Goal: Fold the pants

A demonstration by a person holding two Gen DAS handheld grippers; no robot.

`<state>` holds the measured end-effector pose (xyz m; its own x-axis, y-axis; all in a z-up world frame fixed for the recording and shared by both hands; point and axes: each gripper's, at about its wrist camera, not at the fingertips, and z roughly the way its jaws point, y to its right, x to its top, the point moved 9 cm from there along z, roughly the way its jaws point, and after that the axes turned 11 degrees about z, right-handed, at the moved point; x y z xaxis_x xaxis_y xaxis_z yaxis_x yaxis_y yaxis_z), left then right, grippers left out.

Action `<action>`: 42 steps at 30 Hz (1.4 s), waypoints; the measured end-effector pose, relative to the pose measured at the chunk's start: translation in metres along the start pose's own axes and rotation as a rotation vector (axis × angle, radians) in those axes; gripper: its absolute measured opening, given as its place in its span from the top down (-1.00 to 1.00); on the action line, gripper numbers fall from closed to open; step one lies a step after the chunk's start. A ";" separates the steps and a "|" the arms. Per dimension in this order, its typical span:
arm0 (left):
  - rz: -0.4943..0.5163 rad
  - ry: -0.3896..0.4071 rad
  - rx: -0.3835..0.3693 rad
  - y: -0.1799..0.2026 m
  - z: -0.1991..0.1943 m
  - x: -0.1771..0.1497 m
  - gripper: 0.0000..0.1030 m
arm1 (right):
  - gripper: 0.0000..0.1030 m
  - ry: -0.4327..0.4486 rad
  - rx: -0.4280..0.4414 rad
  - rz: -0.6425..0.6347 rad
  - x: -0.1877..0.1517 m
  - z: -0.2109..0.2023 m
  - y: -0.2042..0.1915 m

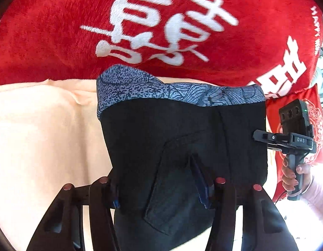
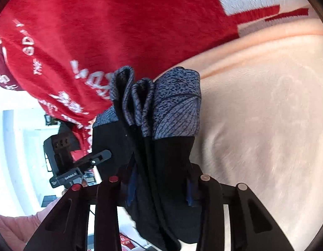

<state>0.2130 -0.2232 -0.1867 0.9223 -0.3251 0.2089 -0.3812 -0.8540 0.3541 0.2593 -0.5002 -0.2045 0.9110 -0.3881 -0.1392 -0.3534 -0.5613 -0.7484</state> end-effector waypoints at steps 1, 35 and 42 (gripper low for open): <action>0.004 0.000 0.004 0.006 -0.007 -0.005 -0.08 | 0.23 -0.002 0.011 0.000 -0.005 -0.003 -0.004; -0.046 -0.070 0.397 0.053 0.000 -0.167 -1.00 | -0.46 0.109 -0.461 -0.061 -0.165 -0.018 0.055; -0.062 -0.077 0.303 0.059 0.012 -0.162 -1.00 | -0.48 0.149 -0.560 -0.098 -0.181 -0.034 0.052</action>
<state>0.0417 -0.2254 -0.2108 0.9496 -0.2891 0.1214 -0.2991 -0.9513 0.0739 0.0691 -0.4838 -0.1961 0.9199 -0.3905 0.0361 -0.3641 -0.8847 -0.2910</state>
